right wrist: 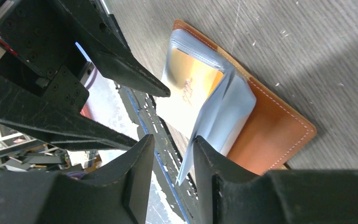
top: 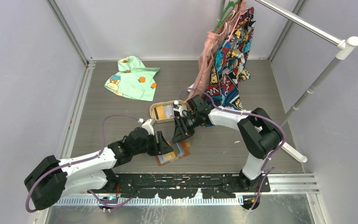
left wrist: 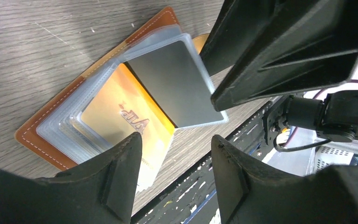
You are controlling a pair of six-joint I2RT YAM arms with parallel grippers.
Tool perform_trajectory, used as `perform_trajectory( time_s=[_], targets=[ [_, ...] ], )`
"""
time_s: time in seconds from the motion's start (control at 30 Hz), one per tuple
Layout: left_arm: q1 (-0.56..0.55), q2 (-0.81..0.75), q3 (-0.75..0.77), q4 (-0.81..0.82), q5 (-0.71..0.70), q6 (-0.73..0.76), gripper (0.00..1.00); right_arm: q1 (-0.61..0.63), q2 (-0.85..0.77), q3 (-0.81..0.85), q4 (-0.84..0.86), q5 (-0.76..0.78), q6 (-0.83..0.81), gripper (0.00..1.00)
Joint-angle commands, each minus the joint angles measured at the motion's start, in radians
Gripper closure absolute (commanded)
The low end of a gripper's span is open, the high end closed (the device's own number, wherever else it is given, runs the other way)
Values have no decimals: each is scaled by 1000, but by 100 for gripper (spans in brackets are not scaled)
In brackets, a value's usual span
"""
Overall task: Put the credit cards into the card holder
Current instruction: Turn over the card slot in the card holder.
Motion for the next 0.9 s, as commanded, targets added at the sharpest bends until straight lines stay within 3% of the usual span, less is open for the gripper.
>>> perform_trajectory(
  time_s=[0.0, 0.5, 0.7, 0.87],
  targets=[
    [-3, -18, 23, 61, 33, 15, 41, 12, 10, 16, 75, -68, 68, 61],
    [-4, 103, 53, 133, 37, 9, 33, 28, 49, 17, 107, -89, 118, 69],
    [-5, 110, 59, 124, 34, 6, 34, 30, 54, 17, 107, -92, 121, 70],
    [-5, 134, 63, 105, 32, 2, 41, 30, 52, 18, 107, -92, 121, 70]
  ],
)
